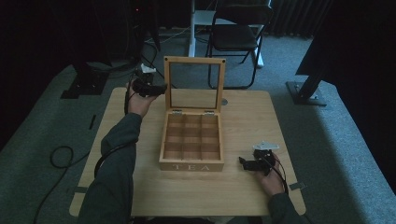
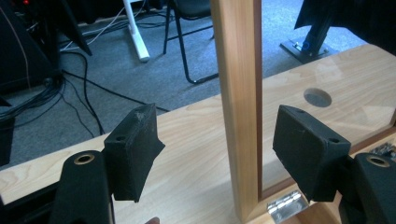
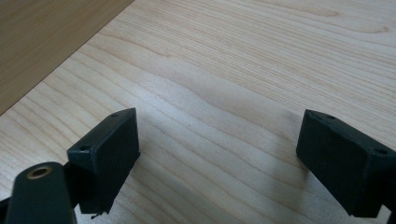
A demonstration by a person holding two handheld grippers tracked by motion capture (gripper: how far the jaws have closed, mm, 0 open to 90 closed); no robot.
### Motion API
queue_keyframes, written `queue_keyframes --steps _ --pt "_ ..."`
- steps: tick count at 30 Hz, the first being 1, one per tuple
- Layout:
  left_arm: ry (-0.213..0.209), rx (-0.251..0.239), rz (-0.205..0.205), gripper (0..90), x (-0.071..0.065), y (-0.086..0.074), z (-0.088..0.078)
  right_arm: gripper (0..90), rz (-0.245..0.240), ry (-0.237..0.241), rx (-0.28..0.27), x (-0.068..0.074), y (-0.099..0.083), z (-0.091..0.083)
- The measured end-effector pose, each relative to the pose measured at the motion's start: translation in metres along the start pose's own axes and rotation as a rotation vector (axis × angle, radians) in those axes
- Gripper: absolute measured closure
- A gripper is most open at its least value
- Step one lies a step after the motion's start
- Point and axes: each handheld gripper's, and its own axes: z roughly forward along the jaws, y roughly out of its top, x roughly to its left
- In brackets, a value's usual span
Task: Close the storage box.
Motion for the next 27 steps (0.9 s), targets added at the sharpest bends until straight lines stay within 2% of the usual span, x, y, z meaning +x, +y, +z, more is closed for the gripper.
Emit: queue_keyframes --steps 5,10,13,20,26,27 --pt "-0.036 0.003 -0.013 33.4 -0.002 0.008 0.008 12.8 0.0 0.0 0.0 0.0 0.0 0.0" --pt "-0.045 0.021 -0.011 35.2 -0.005 0.01 0.016 12.7 0.0 0.0 0.0 0.0 0.0 0.0" --pt "-0.082 0.014 -0.048 34.4 -0.005 0.011 0.021 12.8 -0.001 0.0 0.0 0.0 0.0 0.0" --pt "-0.12 0.001 -0.088 33.9 -0.006 0.017 0.03 12.8 0.0 0.0 0.0 0.0 0.0 0.0" --pt "-0.147 -0.009 -0.103 34.5 -0.01 0.024 0.034 12.8 0.0 0.001 0.0 0.0 0.0 0.0" --pt "-0.139 -0.005 -0.096 34.7 -0.011 0.024 0.034 12.7 0.0 0.001 0.0 0.0 0.0 0.0"
